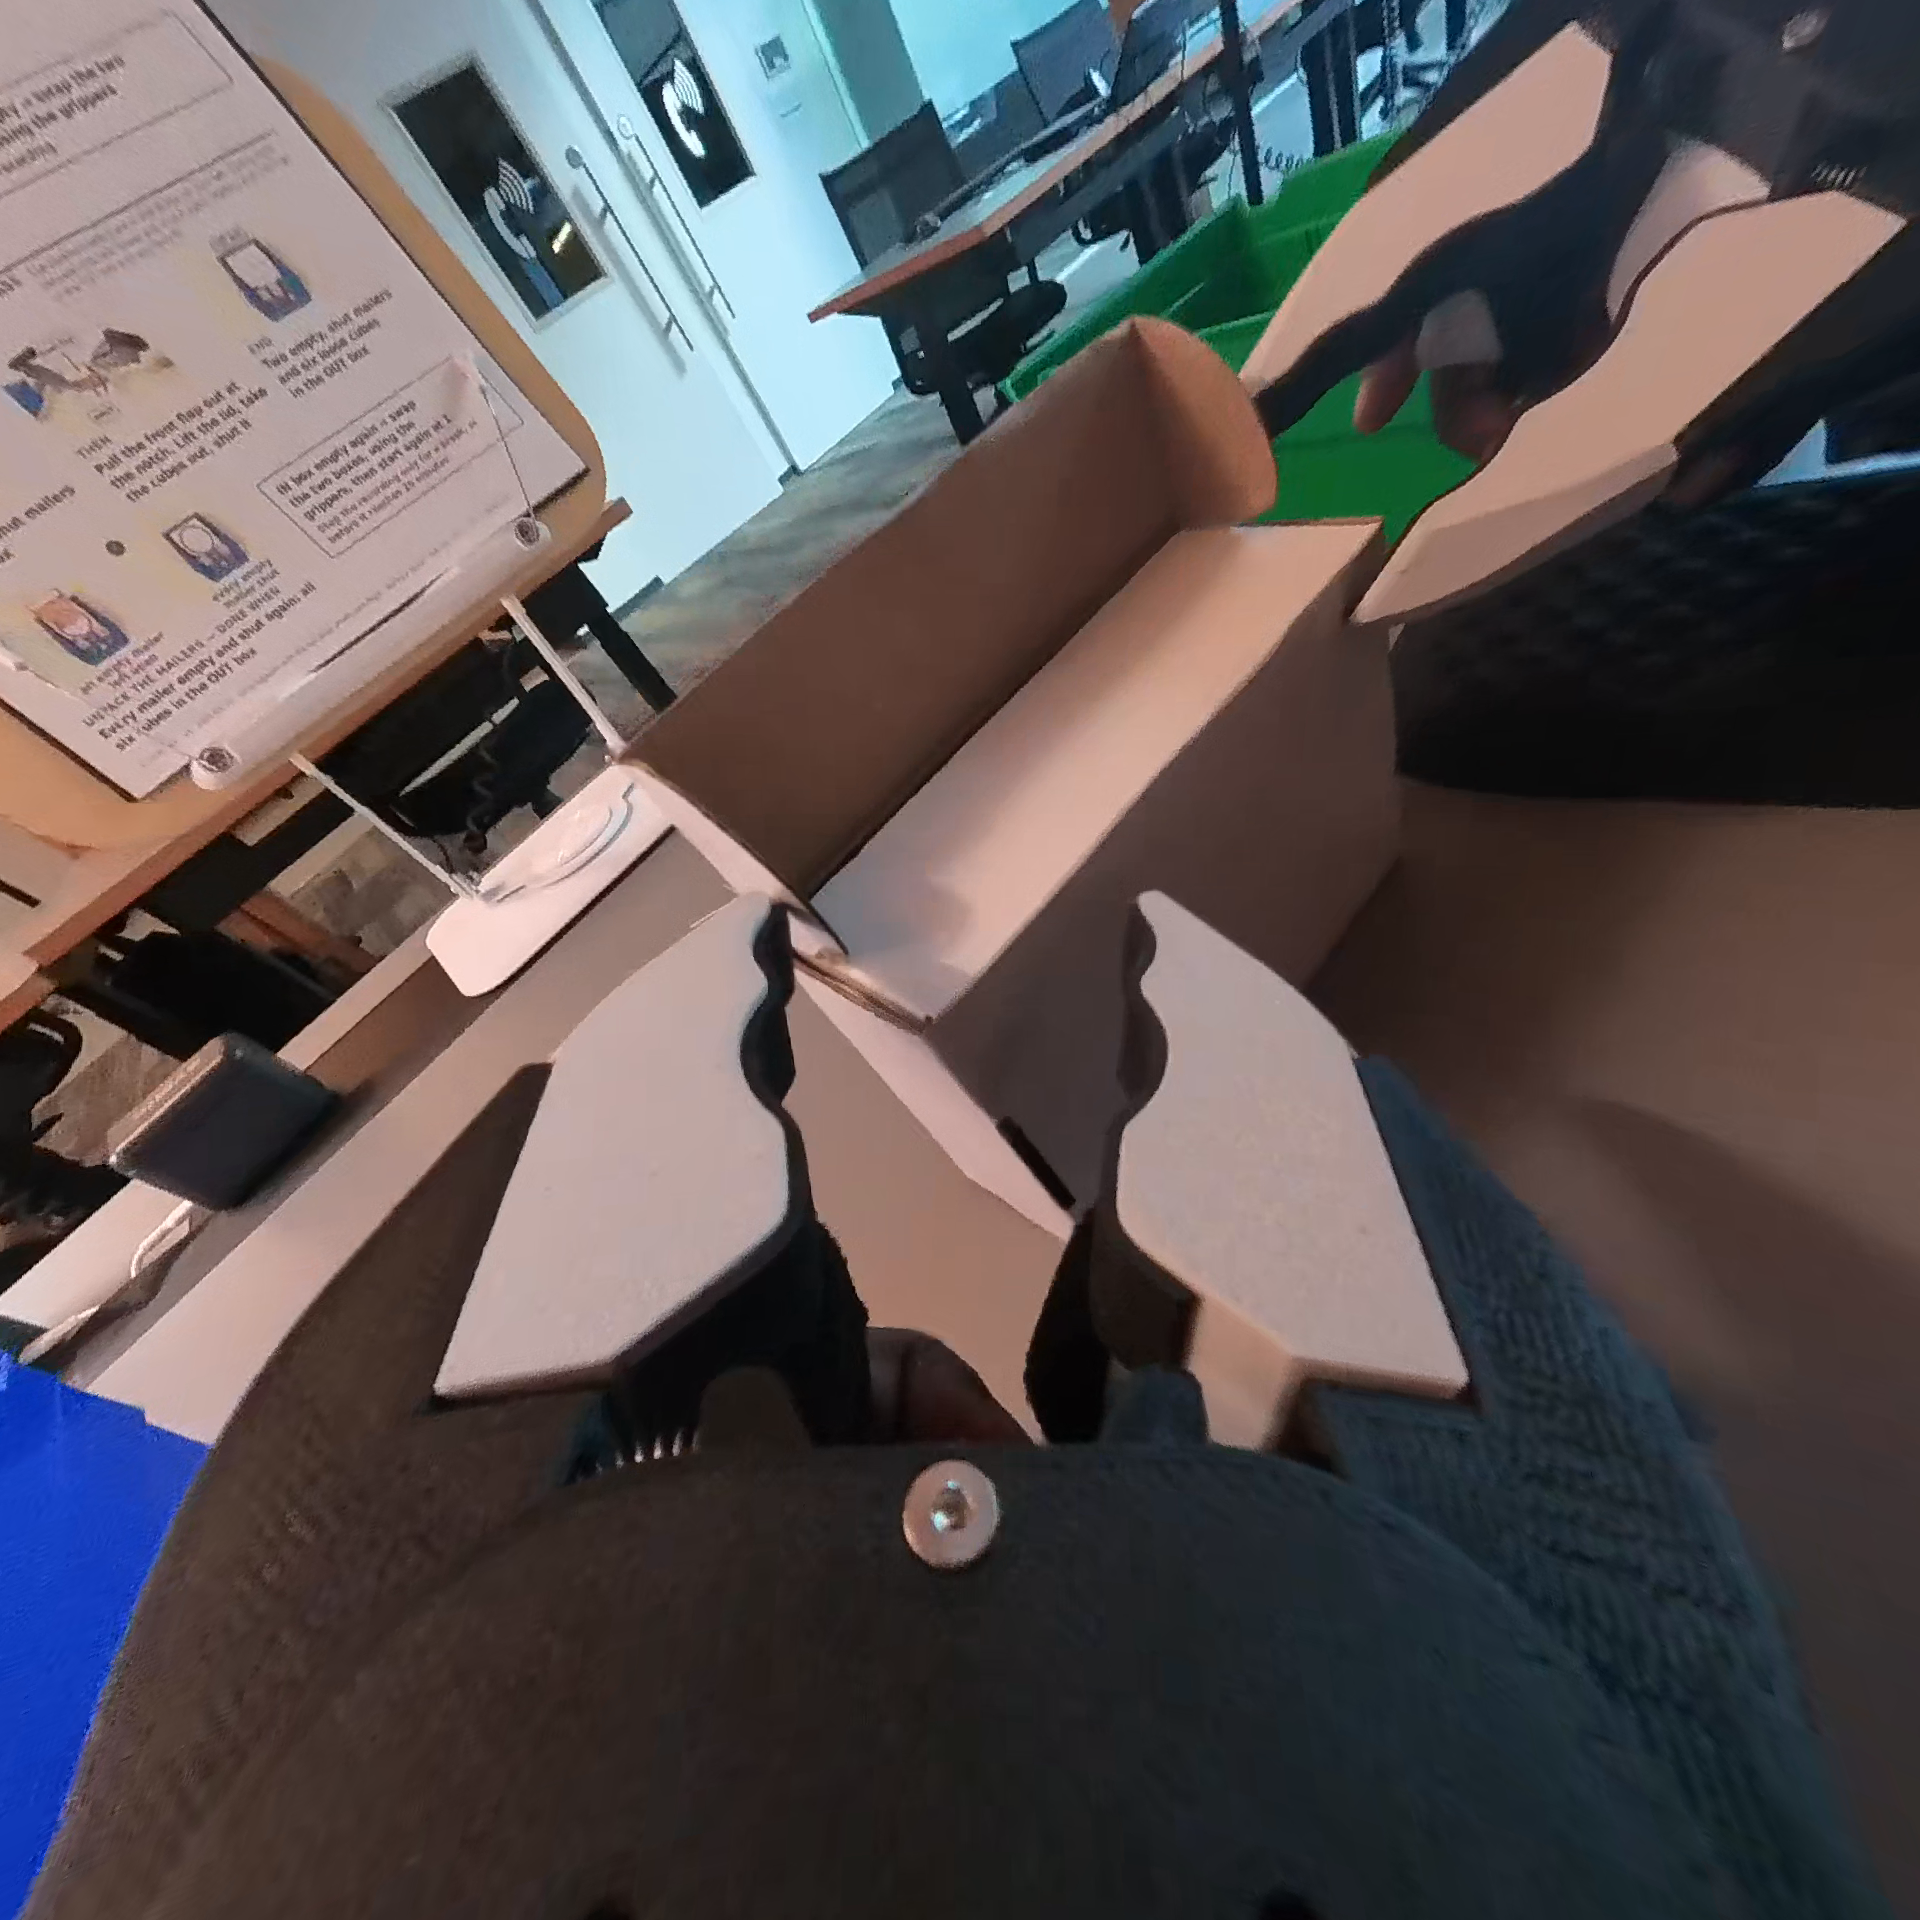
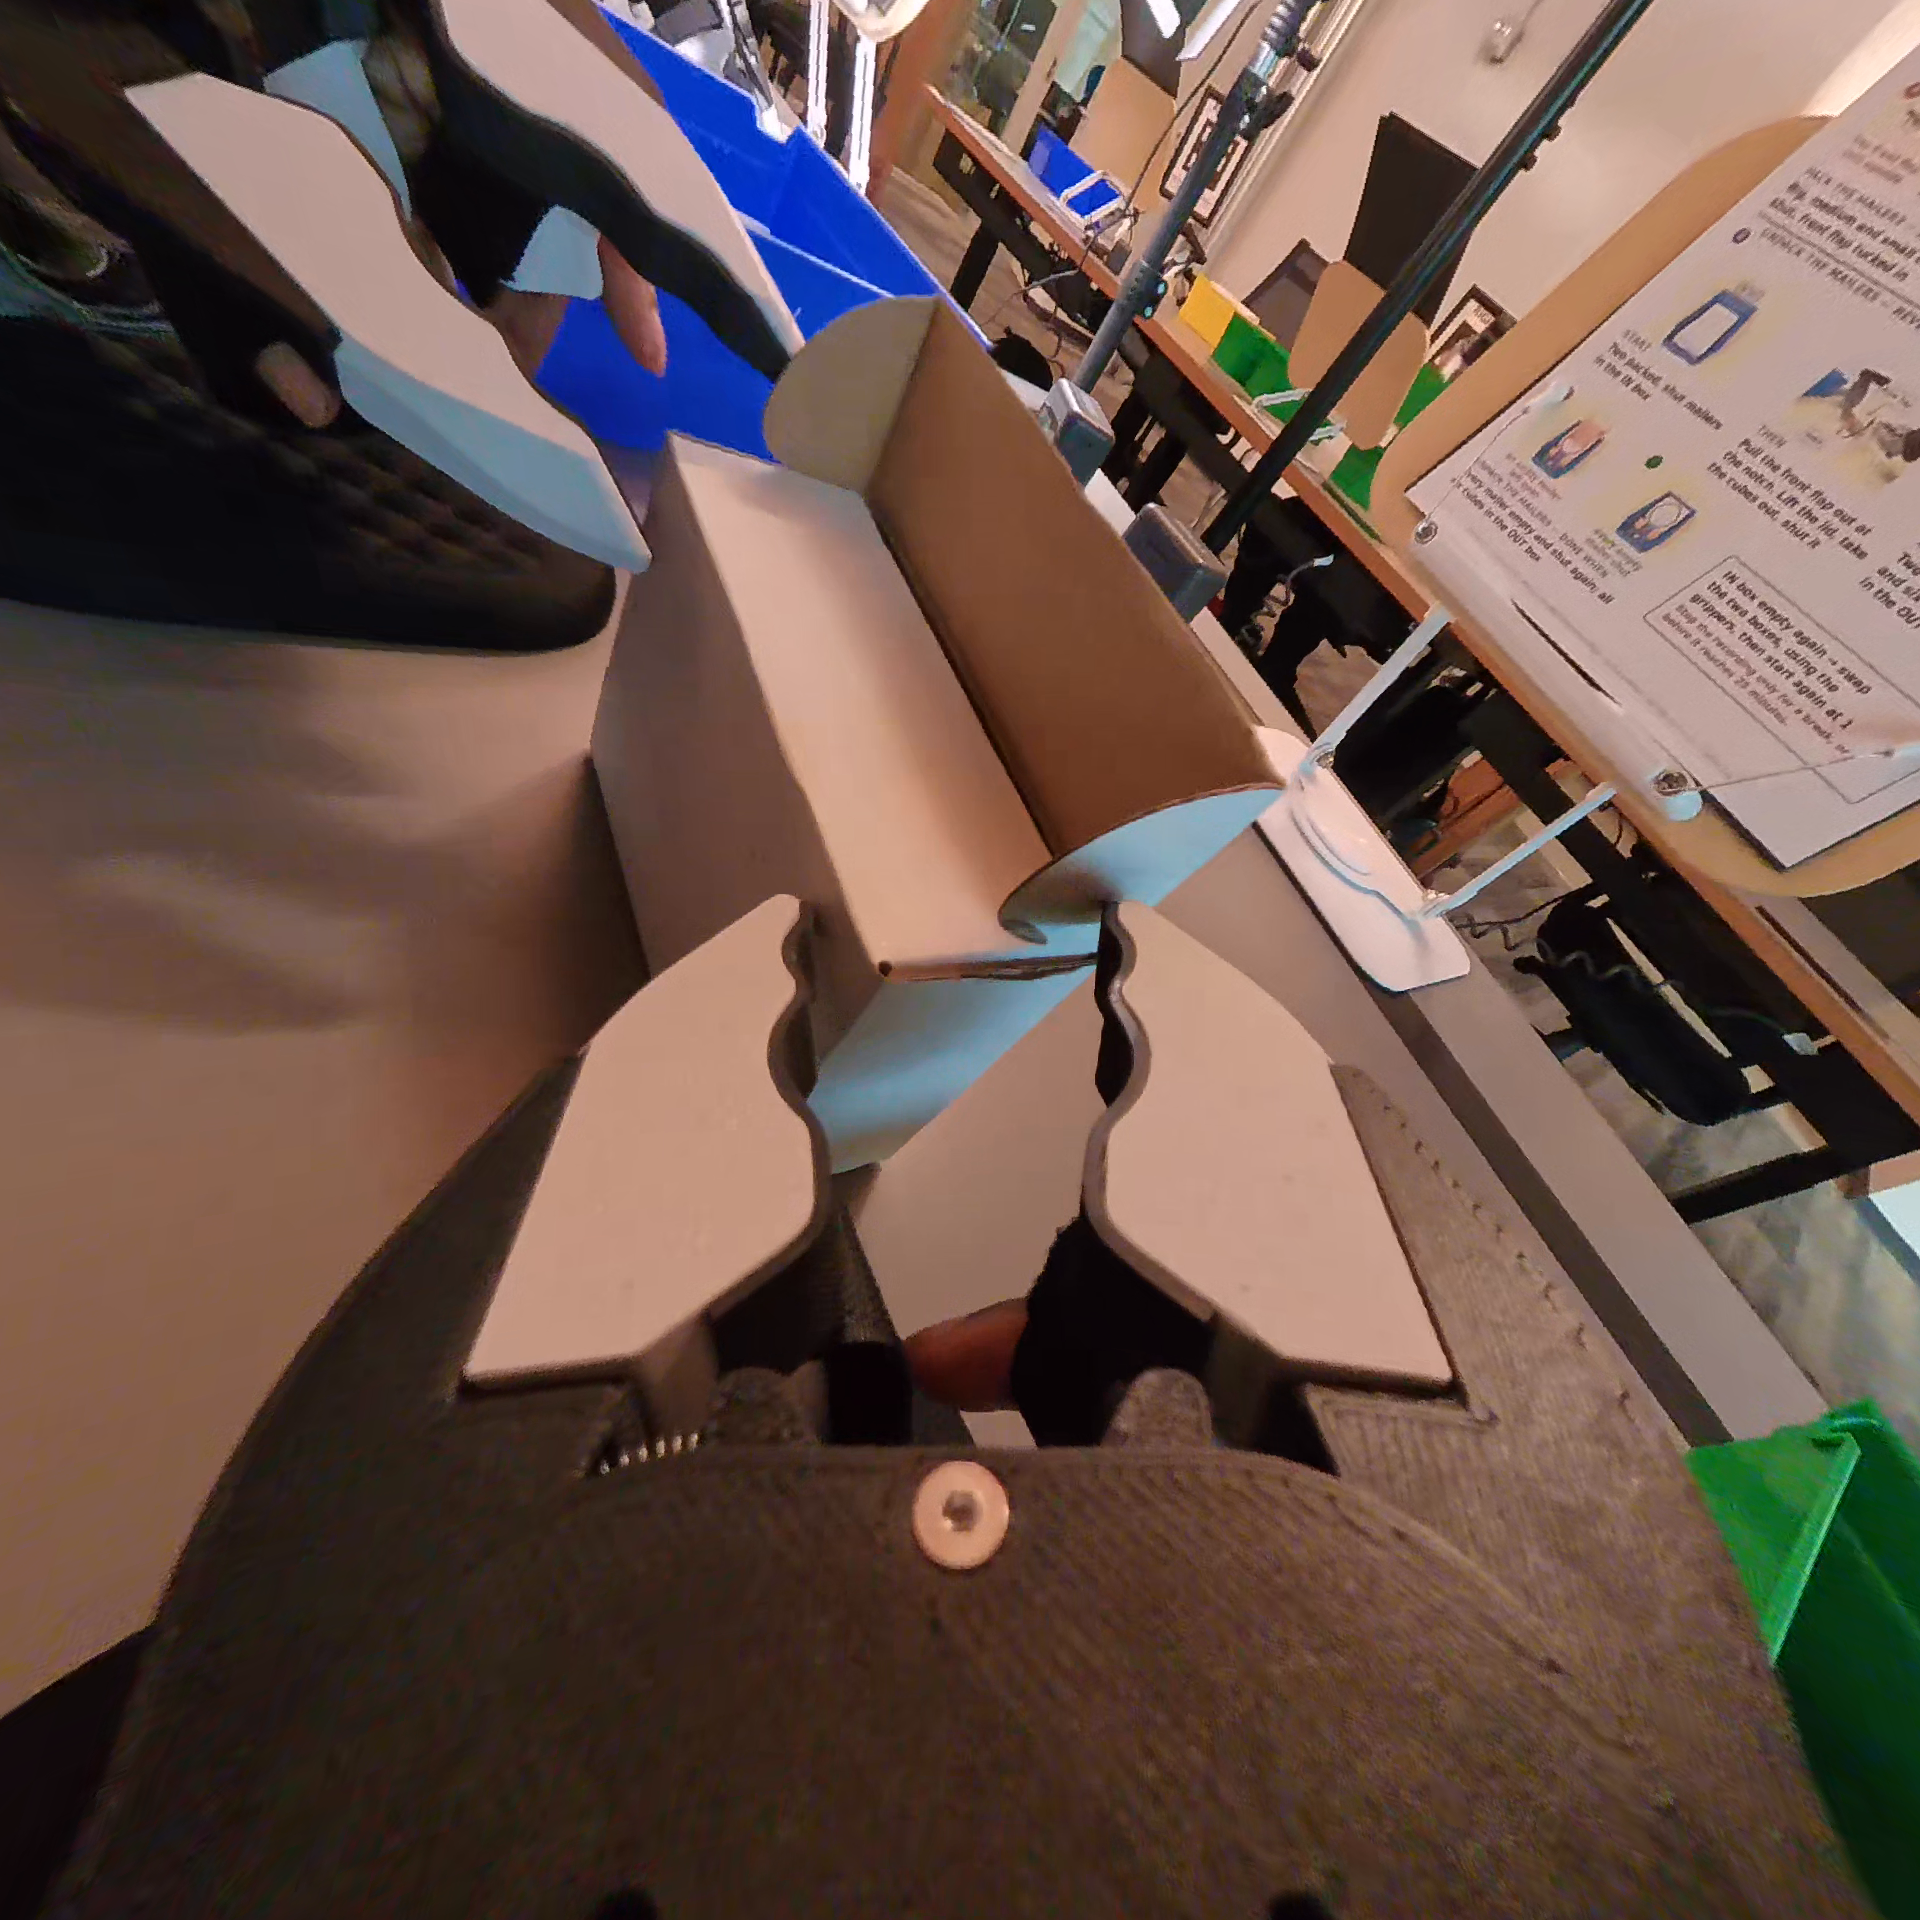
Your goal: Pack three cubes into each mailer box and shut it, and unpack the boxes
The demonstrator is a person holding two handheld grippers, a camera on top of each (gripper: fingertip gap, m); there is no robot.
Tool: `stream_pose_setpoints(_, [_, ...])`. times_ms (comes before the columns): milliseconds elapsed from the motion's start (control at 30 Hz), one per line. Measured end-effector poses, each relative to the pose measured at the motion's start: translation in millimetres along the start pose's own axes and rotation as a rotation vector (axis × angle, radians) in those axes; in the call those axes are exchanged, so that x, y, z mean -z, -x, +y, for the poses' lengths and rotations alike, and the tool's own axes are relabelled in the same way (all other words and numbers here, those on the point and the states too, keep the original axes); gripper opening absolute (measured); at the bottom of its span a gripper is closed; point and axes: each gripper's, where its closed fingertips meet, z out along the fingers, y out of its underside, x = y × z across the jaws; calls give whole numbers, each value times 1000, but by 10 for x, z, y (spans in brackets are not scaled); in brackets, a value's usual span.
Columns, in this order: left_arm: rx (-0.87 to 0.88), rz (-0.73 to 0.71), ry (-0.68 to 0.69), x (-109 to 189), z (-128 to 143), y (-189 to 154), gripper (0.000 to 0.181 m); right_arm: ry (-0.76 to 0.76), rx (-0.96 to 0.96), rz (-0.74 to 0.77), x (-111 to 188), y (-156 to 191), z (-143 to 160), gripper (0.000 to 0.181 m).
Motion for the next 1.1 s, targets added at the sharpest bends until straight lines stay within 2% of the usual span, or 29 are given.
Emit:
stream_pose_setpoints(33, [-14,3,11,3,26,-10,59,5,5,2,2,-1,7,52])
stream_pose_setpoints(333, [-129,17,48,65,178,-127,59,71,120,22,34,83,108,46])
stream_pose_setpoints(500, [-145,37,58,94,166,-120,59,64,111,-16,56,105,94,52])
stream_pose_setpoints(567, [-110,18,-2,127,43,-31,60,-3,47,-36,101,67,-35,57])
stream_pose_setpoints(633, [-52,-6,-99,169,-146,93,59,-90,-41,-35,159,-26,-204,52])
stream_pose_setpoints(667, [7,-15,-158,186,-254,169,51,-137,-103,-22,182,-101,-289,43])
stream_pose_setpoints(767, [266,4,-277,152,-458,415,11,-244,-346,0,190,-344,-453,3])
stream_pose_setpoints(833, [393,84,-270,59,-452,461,1,-247,-498,-38,139,-413,-449,0])
stream_pose_setpoints(900, [460,131,-231,-18,-368,476,0,-237,-567,-56,90,-432,-399,0])
stream_pose_setpoints(1000, [503,231,-183,-37,-238,344,0,-169,-566,-69,28,-366,-246,0])
stream_pose_setpoints(1100, [519,262,-166,-7,-159,248,0,-165,-570,-98,24,-270,-206,0])
